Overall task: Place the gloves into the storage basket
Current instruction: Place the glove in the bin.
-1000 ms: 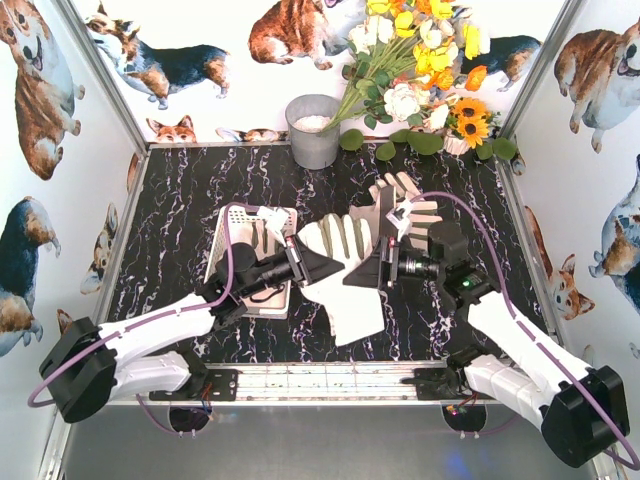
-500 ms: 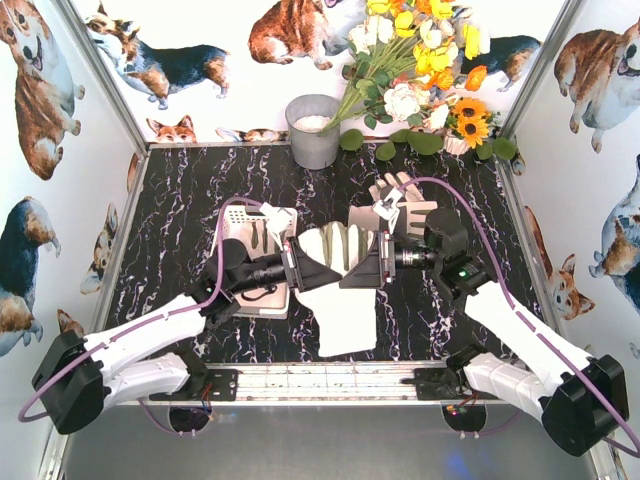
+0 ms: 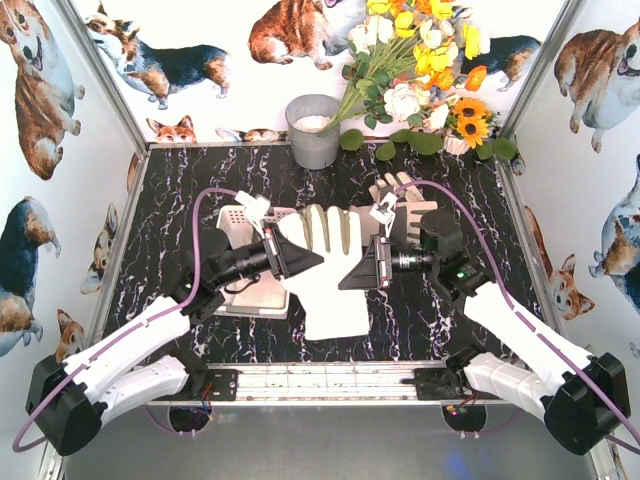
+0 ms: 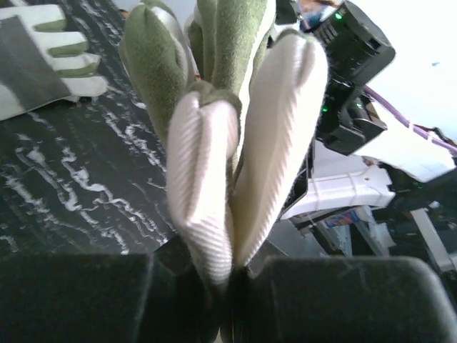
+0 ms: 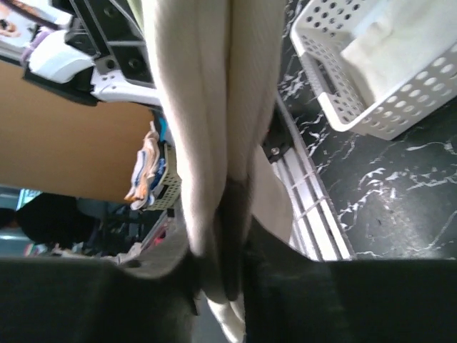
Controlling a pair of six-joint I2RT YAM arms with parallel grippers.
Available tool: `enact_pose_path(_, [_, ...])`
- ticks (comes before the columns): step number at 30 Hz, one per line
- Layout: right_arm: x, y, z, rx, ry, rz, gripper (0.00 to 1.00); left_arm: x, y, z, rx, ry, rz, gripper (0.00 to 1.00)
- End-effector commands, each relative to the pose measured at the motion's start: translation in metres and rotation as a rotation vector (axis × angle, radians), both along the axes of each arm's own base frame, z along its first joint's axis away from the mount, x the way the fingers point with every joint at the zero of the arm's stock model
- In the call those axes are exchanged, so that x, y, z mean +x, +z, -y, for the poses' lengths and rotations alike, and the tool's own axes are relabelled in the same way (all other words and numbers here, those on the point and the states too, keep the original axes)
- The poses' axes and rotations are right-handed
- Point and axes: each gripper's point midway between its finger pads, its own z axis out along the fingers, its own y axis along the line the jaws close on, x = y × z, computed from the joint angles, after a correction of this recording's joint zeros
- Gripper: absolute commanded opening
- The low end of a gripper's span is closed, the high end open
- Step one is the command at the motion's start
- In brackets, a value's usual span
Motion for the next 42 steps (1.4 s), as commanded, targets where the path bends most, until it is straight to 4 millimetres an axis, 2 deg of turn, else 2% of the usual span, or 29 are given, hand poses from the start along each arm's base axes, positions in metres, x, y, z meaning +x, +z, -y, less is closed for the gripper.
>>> enact_pose_path(1, [0.011, 0.006, -0.006, -0.029, -0.07, 0.036, 0.17, 0.016, 0.004, -0.023, 0.101, 0.104, 0.016, 0.0])
enact_pose_path(3, [0.015, 0.001, -0.012, -0.06, -0.097, 0.041, 0.05, 0.019, -0.002, -0.031, 0.154, 0.135, 0.004, 0.0])
enact_pose_path(4, [0.018, 0.0, -0.016, -0.073, -0.108, 0.047, 0.0, 0.021, 0.001, -0.036, 0.181, 0.151, 0.014, 0.0])
enact_pose_path(11, [0.047, -0.001, -0.043, -0.101, -0.248, 0.016, 0.0, 0.03, -0.028, -0.082, 0.454, 0.329, -0.067, 0.0])
enact_pose_path(20, [0.062, -0.046, -0.109, -0.307, -0.335, -0.093, 0.0, 0.045, -0.058, -0.143, 0.778, 0.478, -0.131, 0.0])
enact_pose_path(25, [0.071, -0.061, -0.138, -0.375, -0.375, -0.109, 0.0, 0.059, -0.072, -0.174, 0.896, 0.518, -0.163, 0.0])
enact_pose_path(34, [0.083, -0.093, -0.166, -0.449, -0.411, -0.187, 0.0, 0.078, -0.099, -0.201, 0.925, 0.484, -0.246, 0.0])
enact_pose_path(39, [0.095, -0.121, -0.162, -0.527, -0.478, -0.18, 0.0, 0.089, -0.116, -0.206, 0.942, 0.45, -0.276, 0.0])
enact_pose_path(42, [0.101, -0.133, -0.16, -0.553, -0.511, -0.175, 0.0, 0.097, -0.125, -0.201, 0.928, 0.42, -0.27, 0.0])
